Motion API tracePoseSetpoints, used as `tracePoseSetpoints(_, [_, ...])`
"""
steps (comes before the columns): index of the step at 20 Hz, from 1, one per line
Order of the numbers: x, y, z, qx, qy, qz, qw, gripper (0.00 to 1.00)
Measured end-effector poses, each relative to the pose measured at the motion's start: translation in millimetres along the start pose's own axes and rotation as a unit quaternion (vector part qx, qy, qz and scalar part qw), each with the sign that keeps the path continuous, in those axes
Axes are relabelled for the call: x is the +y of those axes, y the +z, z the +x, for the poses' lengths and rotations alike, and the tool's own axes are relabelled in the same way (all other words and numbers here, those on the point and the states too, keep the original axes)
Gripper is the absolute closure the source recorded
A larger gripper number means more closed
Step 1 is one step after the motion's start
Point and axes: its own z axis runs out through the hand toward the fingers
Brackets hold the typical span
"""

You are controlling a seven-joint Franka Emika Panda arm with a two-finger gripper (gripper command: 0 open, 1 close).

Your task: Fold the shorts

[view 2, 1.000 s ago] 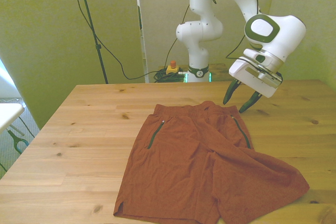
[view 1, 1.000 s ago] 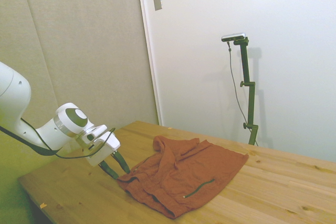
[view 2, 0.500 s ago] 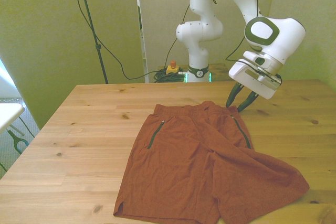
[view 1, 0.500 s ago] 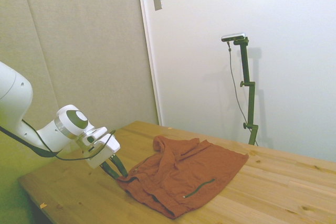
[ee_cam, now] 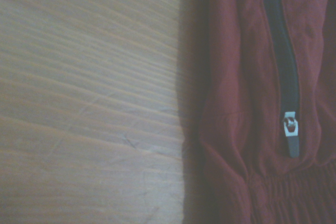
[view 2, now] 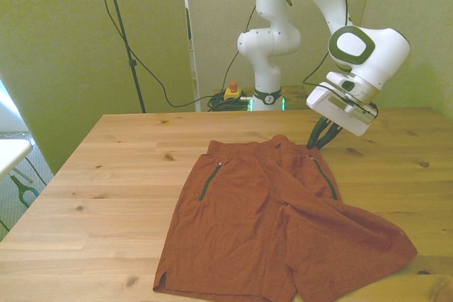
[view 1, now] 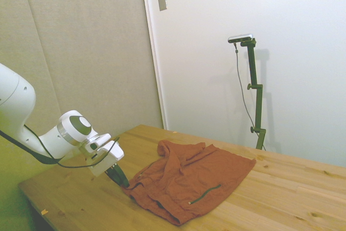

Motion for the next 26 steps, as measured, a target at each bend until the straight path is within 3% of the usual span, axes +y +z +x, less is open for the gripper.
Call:
tracePoseSetpoints(8, [12, -8, -5, -0.011, 0.013, 0.008, 0.9998, 1.0])
tracePoseSetpoints(14, [36, -36, 2, -0.044, 0.029, 0.069, 0.9962, 1.0])
tracePoseSetpoints(22, [77, -46, 55, -0.139, 0.06, 0.165, 0.9746, 1.0])
tracePoseSetpoints(26, [108, -41, 91, -0.16, 0.076, 0.181, 0.9675, 1.0])
